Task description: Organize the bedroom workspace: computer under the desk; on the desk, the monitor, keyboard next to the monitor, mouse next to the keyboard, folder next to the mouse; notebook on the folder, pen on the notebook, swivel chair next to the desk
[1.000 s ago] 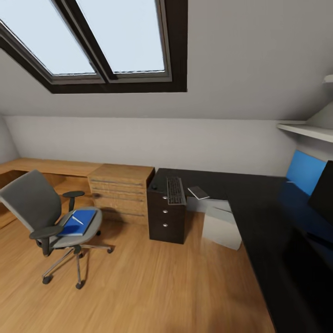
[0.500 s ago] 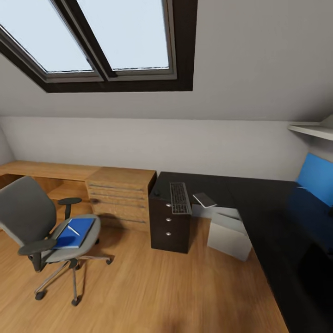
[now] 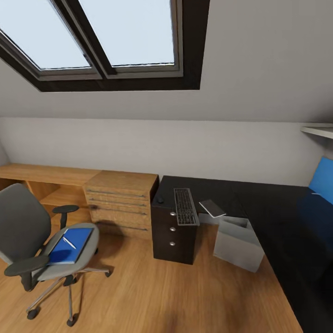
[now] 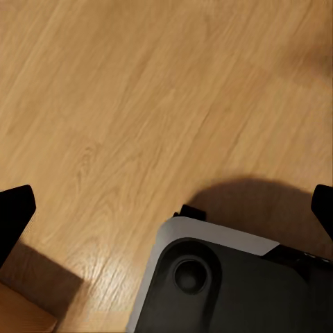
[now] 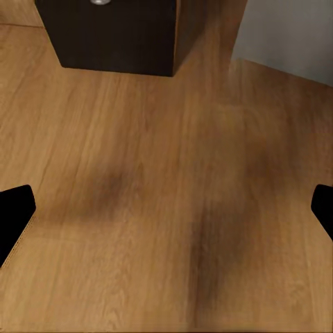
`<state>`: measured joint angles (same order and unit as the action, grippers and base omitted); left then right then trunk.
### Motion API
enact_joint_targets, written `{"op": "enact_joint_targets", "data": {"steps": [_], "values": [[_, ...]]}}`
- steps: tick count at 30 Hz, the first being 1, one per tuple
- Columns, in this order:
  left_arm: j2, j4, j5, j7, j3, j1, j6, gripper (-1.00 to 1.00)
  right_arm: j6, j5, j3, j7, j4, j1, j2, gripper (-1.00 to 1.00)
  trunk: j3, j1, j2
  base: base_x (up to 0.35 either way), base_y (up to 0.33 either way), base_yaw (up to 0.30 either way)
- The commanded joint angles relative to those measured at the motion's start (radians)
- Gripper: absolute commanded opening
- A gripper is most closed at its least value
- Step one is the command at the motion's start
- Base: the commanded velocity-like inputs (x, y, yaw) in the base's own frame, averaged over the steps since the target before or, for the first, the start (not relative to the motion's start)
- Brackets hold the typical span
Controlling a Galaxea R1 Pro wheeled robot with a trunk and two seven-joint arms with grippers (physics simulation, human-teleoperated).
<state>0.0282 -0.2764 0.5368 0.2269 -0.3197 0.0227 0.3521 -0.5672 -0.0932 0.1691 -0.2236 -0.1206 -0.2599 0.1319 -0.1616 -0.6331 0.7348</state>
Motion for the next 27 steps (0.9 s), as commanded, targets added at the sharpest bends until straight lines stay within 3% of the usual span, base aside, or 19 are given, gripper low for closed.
{"op": "enact_joint_targets", "data": {"steps": [1, 12, 17, 27], "values": [[0.001, -0.003, 0.005, 0.008, -0.009, 0.000, 0.001, 1.00, -0.003, -0.010, 0.009, -0.003, 0.001, -0.001, 0.000, 1.00, -0.001, -0.001, 0.001, 0.321, 0.113, -0.060], [0.001, -0.003, 0.005, 0.008, -0.008, 0.000, 0.002, 1.00, -0.003, -0.010, 0.009, -0.003, 0.001, -0.001, 0.000, 1.00, 0.008, -0.001, 0.001, 0.318, 0.125, -0.163], [0.001, -0.003, 0.005, 0.008, -0.008, 0.000, 0.002, 1.00, -0.003, -0.008, 0.009, 0.036, 0.001, -0.001, -0.001, 1.00, 0.013, -0.001, 0.001, 0.258, 0.210, -0.196], [0.001, -0.003, 0.003, 0.008, -0.010, 0.000, 0.005, 1.00, -0.003, -0.008, 0.008, 0.044, 0.001, -0.001, -0.001, 1.00, 0.022, -0.001, 0.001, 0.107, 0.140, -0.166]]}}
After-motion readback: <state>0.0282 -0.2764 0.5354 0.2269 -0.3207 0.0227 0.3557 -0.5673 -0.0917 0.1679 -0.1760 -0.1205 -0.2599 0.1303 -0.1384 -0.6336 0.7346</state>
